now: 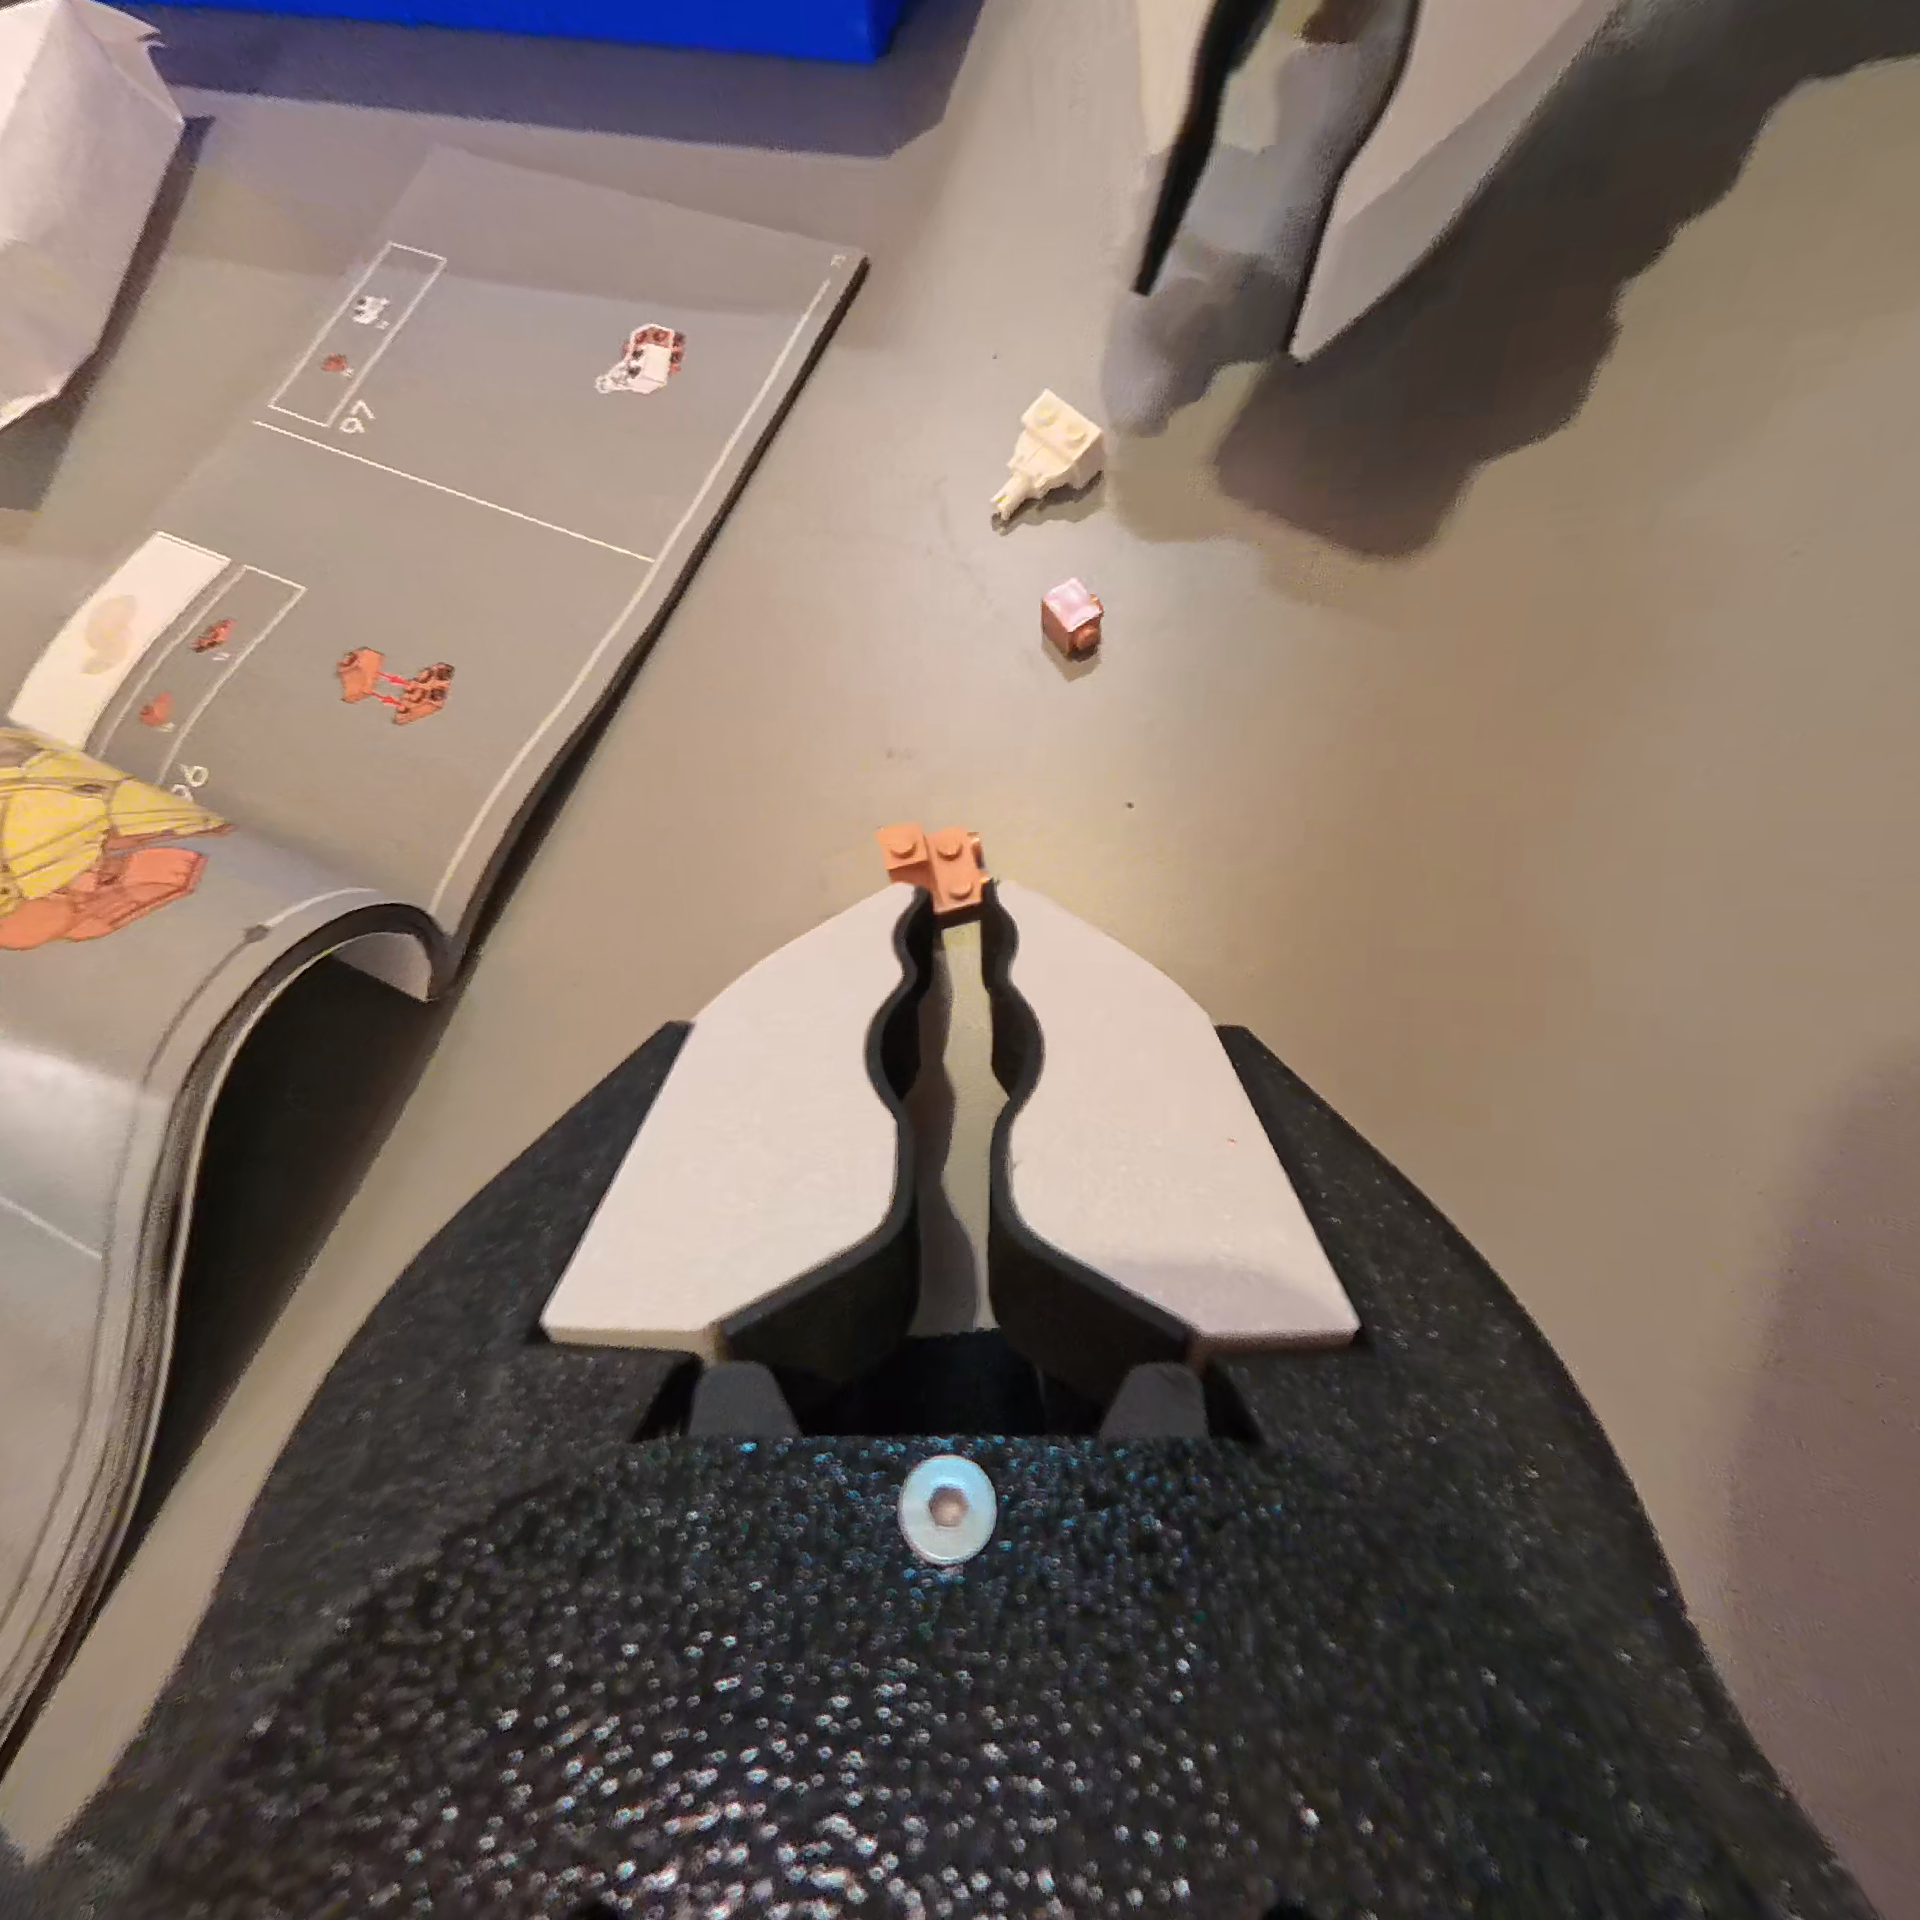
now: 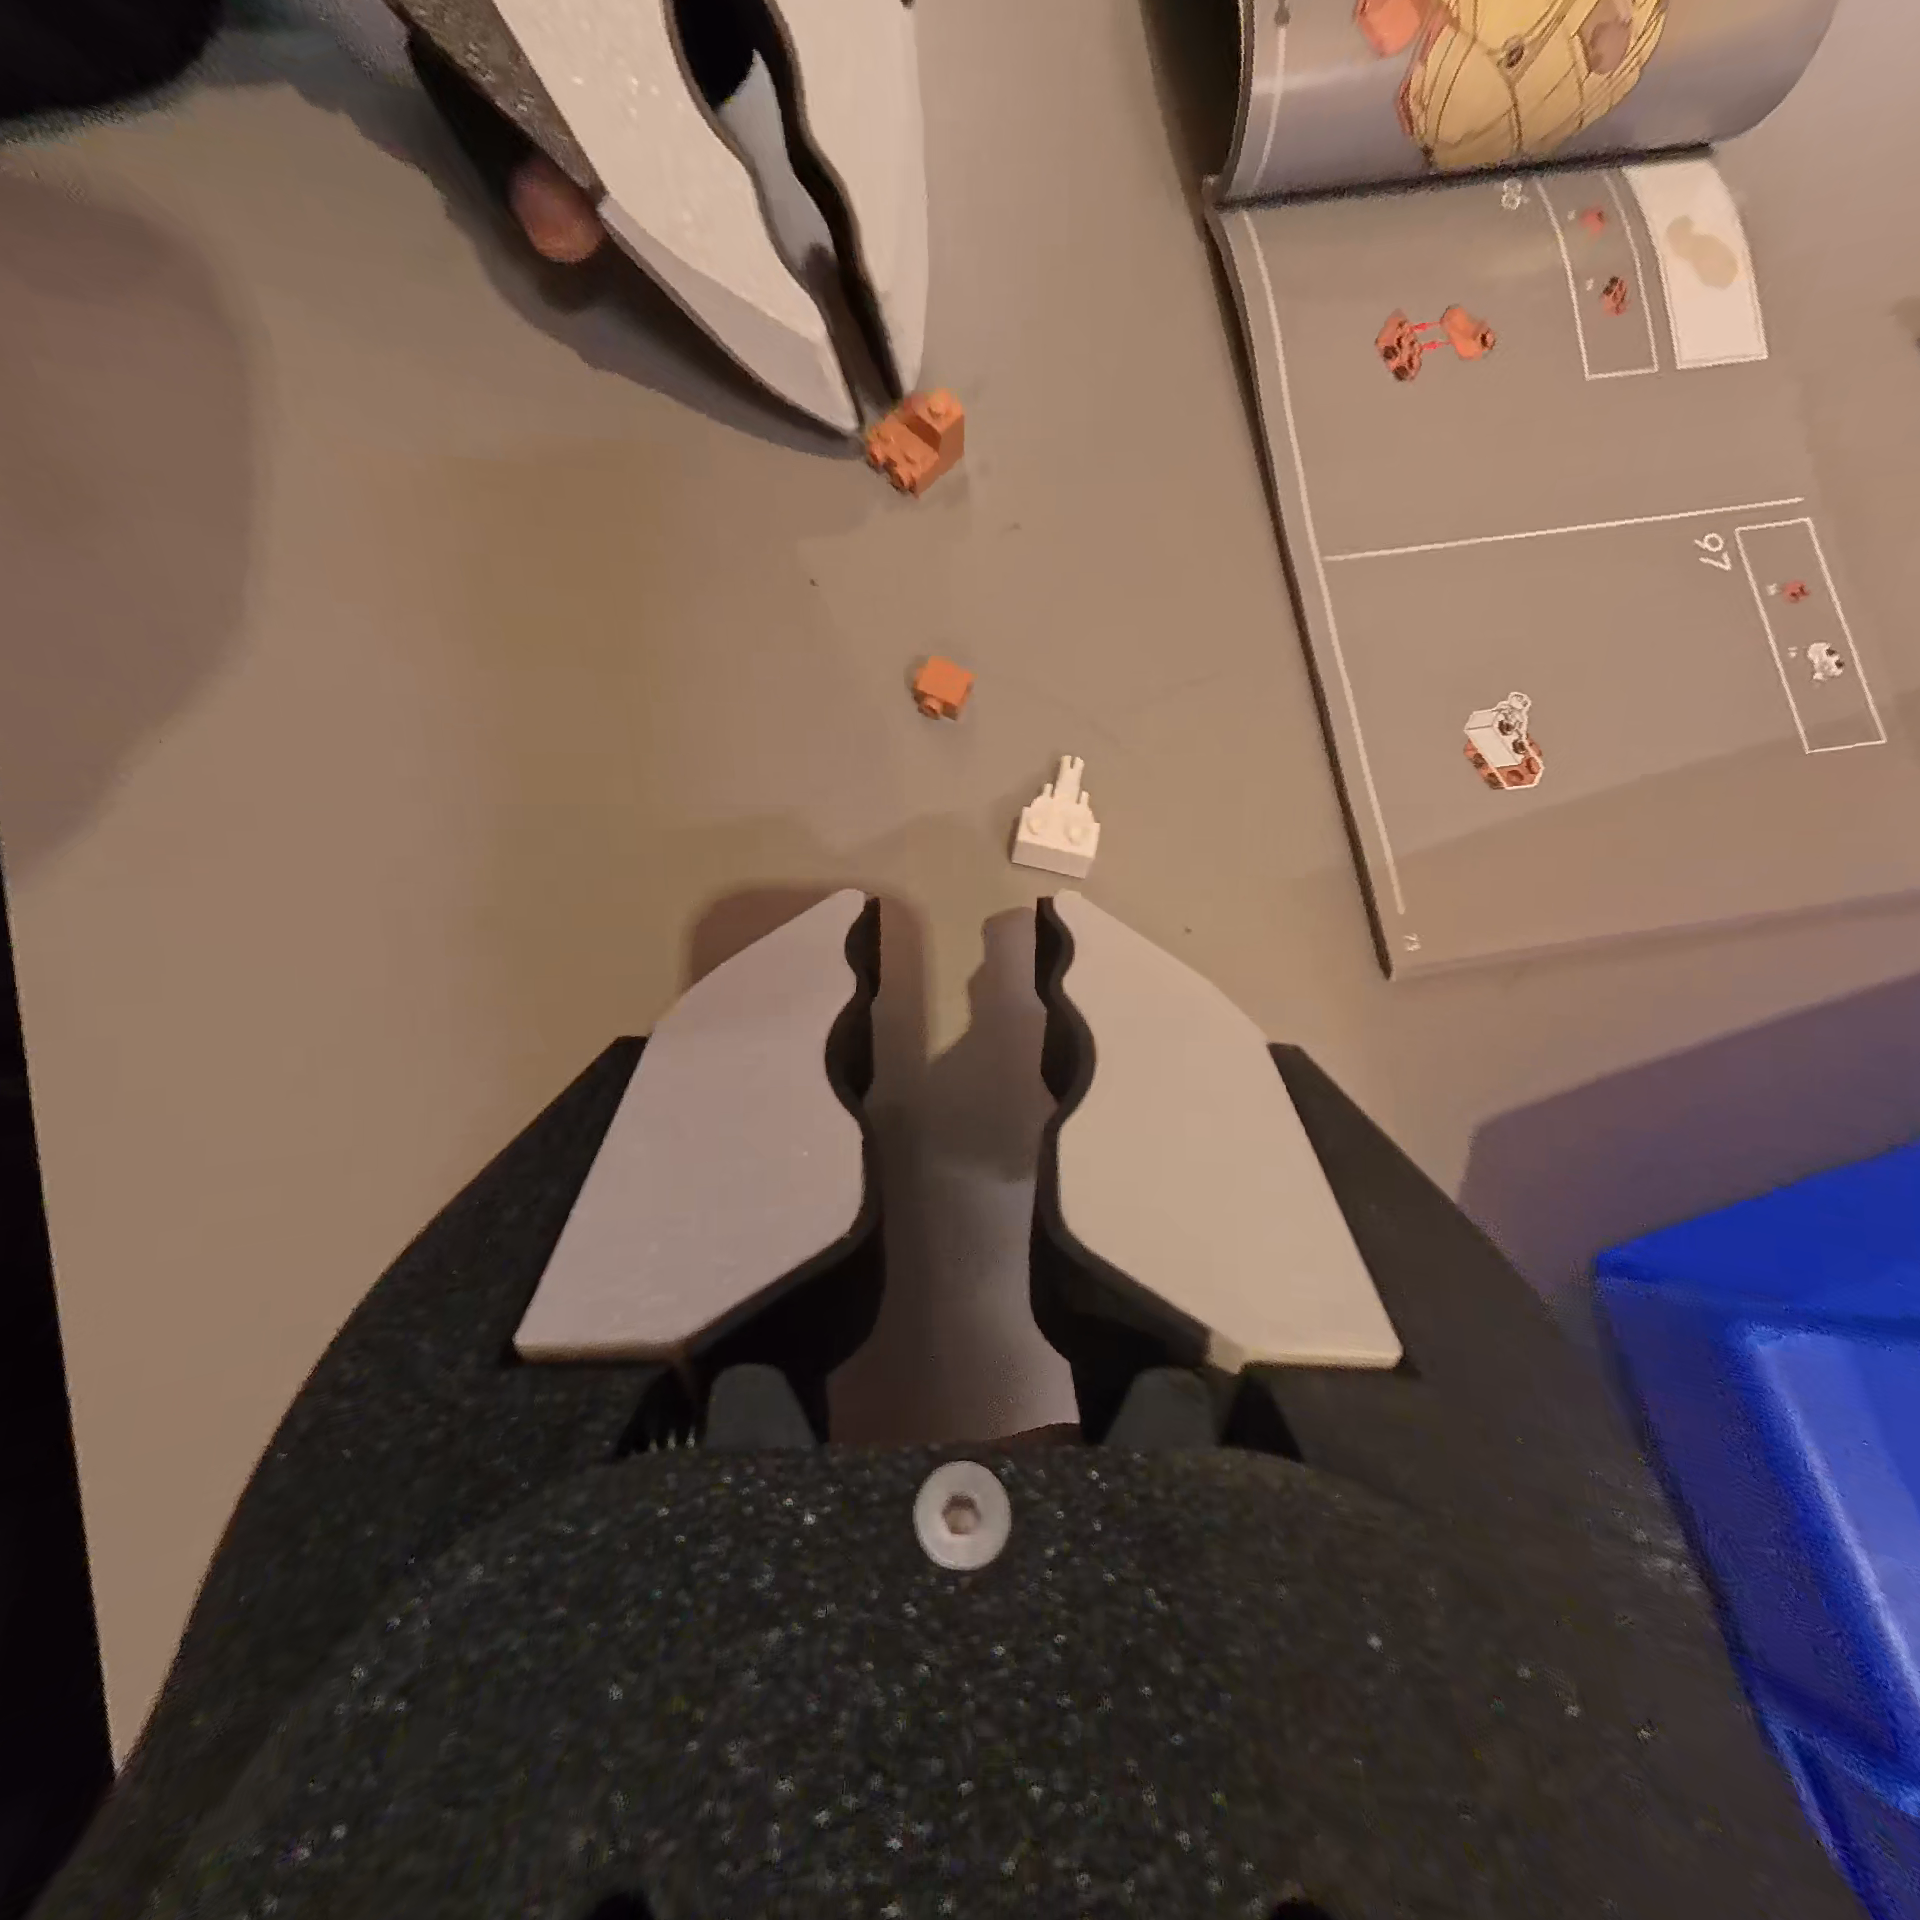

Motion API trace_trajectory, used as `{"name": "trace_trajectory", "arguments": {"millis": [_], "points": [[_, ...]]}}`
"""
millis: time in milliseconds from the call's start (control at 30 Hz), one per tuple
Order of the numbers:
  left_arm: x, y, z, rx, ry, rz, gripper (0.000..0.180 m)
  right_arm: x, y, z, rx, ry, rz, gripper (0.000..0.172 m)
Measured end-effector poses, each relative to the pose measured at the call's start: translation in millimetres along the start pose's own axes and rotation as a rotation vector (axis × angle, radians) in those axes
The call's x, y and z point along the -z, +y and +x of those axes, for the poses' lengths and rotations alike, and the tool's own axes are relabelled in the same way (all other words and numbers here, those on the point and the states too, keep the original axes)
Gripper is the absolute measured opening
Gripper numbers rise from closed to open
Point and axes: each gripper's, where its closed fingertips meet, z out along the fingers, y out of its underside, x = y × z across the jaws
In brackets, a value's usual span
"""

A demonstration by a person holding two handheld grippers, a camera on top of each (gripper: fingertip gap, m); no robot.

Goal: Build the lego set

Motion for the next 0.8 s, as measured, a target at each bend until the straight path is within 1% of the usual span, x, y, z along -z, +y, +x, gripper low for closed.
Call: {"name": "trace_trajectory", "arguments": {"millis": [67, 167, 233, 300, 600, 800], "points": [[3, 1, -7, 0.011, -0.009, 0.011, 0.01, -1, -3, -5, -0.008, -0.009, 0.034, 0.025], [6, 7, -17, 0.055, -0.016, 0.001, 0.013, -5, -3, -12, 0.004, -0.027, 0.035, 0.025], [4, 8, -17, 0.076, -0.003, -0.012, 0.013, -9, -3, -15, 0.021, -0.032, 0.03, 0.024], [0, 9, -14, 0.057, -0.002, -0.045, 0.012, -12, -2, -19, 0.037, -0.037, 0.024, 0.024], [-13, -14, 20, 0.0, 0.102, -0.008, 0.011, -19, -3, -22, 0.068, -0.024, 0.05, 0.023], [-3, -16, 7, 0.016, 0.075, 0.016, 0.014, -21, -3, -24, 0.085, -0.034, 0.058, 0.023]]}}
